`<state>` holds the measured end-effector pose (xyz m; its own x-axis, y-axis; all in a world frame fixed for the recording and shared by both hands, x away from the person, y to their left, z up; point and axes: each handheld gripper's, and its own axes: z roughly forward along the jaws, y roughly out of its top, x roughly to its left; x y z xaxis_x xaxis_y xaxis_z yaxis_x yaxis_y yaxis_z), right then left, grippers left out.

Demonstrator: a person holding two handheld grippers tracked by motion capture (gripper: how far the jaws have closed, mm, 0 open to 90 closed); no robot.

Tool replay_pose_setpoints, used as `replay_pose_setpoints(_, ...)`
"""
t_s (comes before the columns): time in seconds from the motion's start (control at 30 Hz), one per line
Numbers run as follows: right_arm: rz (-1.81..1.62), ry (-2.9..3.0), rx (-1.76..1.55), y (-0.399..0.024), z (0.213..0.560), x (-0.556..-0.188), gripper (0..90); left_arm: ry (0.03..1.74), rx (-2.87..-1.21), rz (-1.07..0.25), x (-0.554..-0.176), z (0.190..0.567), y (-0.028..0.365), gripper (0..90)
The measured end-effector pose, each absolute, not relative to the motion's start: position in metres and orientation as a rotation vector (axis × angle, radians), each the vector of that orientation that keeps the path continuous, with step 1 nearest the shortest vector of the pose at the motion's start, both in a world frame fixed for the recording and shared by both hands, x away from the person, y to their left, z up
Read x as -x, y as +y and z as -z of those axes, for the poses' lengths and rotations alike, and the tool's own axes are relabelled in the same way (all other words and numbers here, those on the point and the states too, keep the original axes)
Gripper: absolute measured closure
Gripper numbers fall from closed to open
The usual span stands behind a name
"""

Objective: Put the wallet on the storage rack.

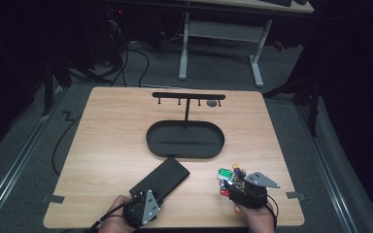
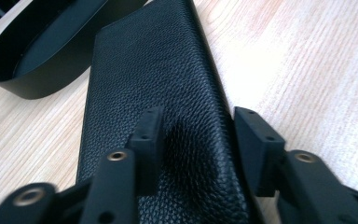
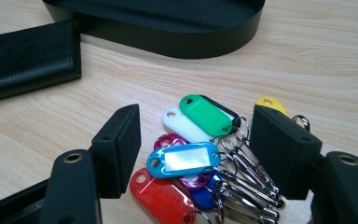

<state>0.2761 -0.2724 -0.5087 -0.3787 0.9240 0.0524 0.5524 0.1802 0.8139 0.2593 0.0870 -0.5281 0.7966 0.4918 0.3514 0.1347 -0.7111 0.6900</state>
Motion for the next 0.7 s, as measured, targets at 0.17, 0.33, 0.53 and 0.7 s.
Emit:
replay_pose_setpoints(0.17, -1.079, 1.997, -1.4, -0.275, 0.509, -0.274, 35.0, 0.457, -2.317, -0.693, -0.26, 0.526, 0.091, 66.9)
replay_pose_setpoints(0.33, -1.081, 1.988, -1.412, -0.277, 0.509, -0.274, 35.1, 0.453, -2.299, -0.686, -0.26, 0.523, 0.095, 72.9)
replay_pose_setpoints(0.53, -1.086, 1.984, -1.409, -0.278, 0.509, -0.275, 35.1, 0.483, -2.214, -0.665, -0.262, 0.513, 0.107, 80.2)
replay_pose_setpoints(0.7, -1.088, 1.983, -1.412, -0.279, 0.509, -0.276, 35.1, 0.517, -2.155, -0.644, -0.265, 0.506, 0.116, 81.3)
